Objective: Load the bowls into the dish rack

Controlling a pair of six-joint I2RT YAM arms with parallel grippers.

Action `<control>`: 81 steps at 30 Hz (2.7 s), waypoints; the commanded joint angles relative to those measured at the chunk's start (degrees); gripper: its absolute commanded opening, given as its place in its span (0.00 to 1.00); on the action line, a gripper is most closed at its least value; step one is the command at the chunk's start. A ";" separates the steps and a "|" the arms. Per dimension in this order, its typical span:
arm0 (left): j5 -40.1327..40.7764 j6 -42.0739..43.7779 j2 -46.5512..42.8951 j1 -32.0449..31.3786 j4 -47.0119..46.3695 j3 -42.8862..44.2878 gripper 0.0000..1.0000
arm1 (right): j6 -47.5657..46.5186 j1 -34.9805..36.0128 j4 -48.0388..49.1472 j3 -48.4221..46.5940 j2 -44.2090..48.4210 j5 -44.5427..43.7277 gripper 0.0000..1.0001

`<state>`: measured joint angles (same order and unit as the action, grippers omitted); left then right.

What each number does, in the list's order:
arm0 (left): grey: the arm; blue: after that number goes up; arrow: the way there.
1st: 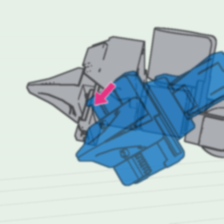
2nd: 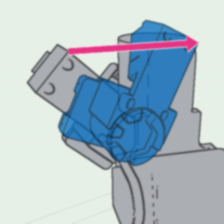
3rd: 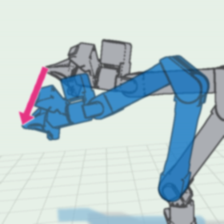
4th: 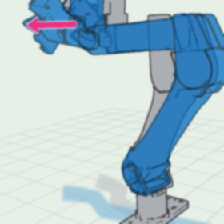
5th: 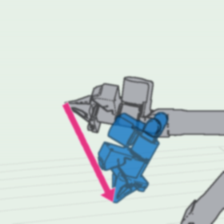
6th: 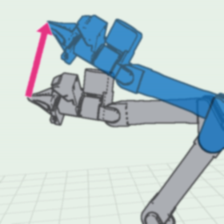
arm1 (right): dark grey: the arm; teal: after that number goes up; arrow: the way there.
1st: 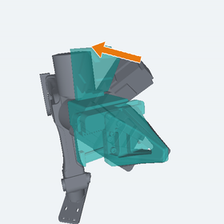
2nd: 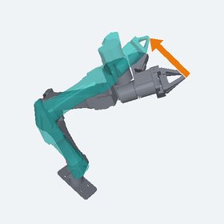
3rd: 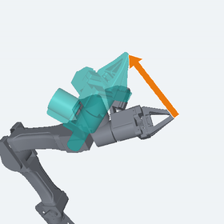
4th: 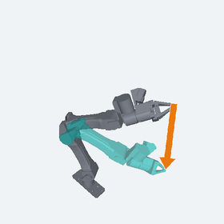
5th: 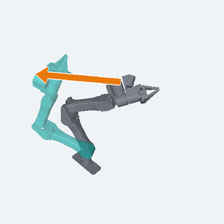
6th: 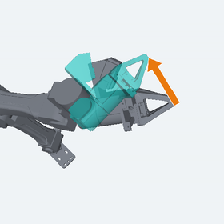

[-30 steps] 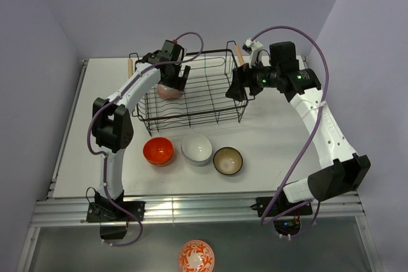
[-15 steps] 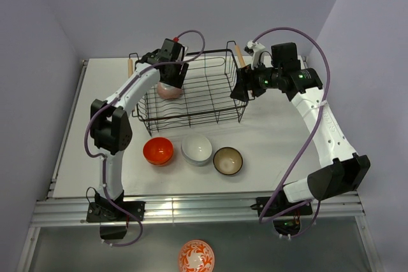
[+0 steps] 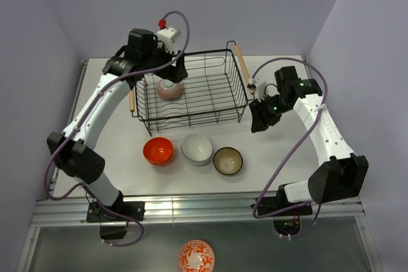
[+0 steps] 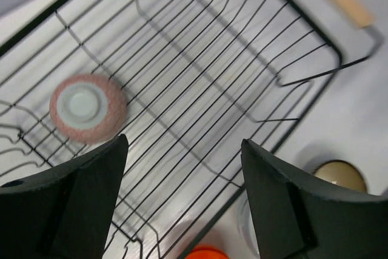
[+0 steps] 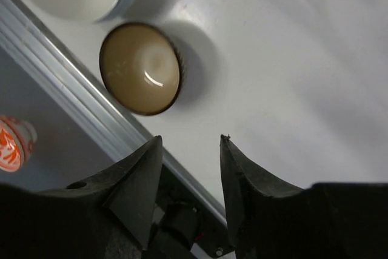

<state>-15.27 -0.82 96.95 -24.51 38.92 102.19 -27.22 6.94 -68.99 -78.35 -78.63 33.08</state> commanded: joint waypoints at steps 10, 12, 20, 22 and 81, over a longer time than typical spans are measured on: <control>-16.29 -8.32 -10.72 7.64 -6.84 -2.44 0.87 | 6.47 19.51 10.62 14.53 0.94 -19.28 0.45; -16.11 -8.67 -11.51 7.99 -6.84 -3.13 0.88 | 7.44 21.09 11.86 15.06 -1.16 -20.07 0.45; -14.97 -8.41 -13.36 8.69 -7.10 -5.51 0.89 | 9.64 26.19 14.49 16.12 -5.48 -21.04 0.45; -14.88 -8.50 -13.28 8.69 -7.10 -5.86 0.89 | 10.52 26.81 14.94 16.30 -6.88 -21.13 0.45; -33.51 -27.57 -11.61 -5.28 -21.16 -12.81 1.00 | 29.86 8.35 34.01 -4.89 7.88 0.93 0.00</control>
<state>-46.74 -26.30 85.93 -28.29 21.93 88.95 -0.91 14.87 -39.86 -79.83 -70.78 32.45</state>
